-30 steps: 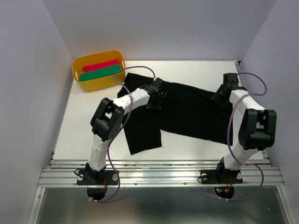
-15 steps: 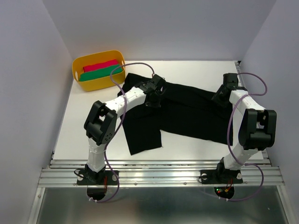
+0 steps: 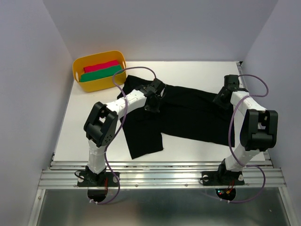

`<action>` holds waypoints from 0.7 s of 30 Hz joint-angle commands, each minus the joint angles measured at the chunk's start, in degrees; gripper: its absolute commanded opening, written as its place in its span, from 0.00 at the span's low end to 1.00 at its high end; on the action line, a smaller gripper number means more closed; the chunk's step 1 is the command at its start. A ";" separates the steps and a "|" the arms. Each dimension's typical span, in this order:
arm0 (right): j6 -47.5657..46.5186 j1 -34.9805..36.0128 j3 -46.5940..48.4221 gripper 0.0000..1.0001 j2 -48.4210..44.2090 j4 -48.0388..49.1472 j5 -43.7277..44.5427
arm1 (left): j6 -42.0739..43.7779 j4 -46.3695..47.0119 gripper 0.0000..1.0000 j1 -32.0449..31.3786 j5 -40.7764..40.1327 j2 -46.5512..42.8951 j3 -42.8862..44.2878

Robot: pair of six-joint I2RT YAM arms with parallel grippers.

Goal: Roll the t-shirts
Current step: Fold the T-shirt at the center of the board.

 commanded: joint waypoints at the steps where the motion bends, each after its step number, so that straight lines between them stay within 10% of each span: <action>1: -1.17 -0.28 -0.47 0.43 0.57 0.59 1.64 | 1.49 -1.38 0.00 -0.36 0.90 -3.42 -0.08; 5: -1.70 -0.28 0.23 0.43 0.92 0.59 2.43 | 1.93 -2.53 0.54 -0.44 1.87 -3.59 1.59; 8: -2.40 -0.28 2.07 0.43 1.36 0.50 3.39 | 2.72 -3.58 0.74 -0.27 1.78 -4.47 3.96; 21: -2.58 -4.32 10.86 0.43 10.40 0.32 1.20 | -0.52 1.95 0.56 10.71 8.10 -4.04 0.55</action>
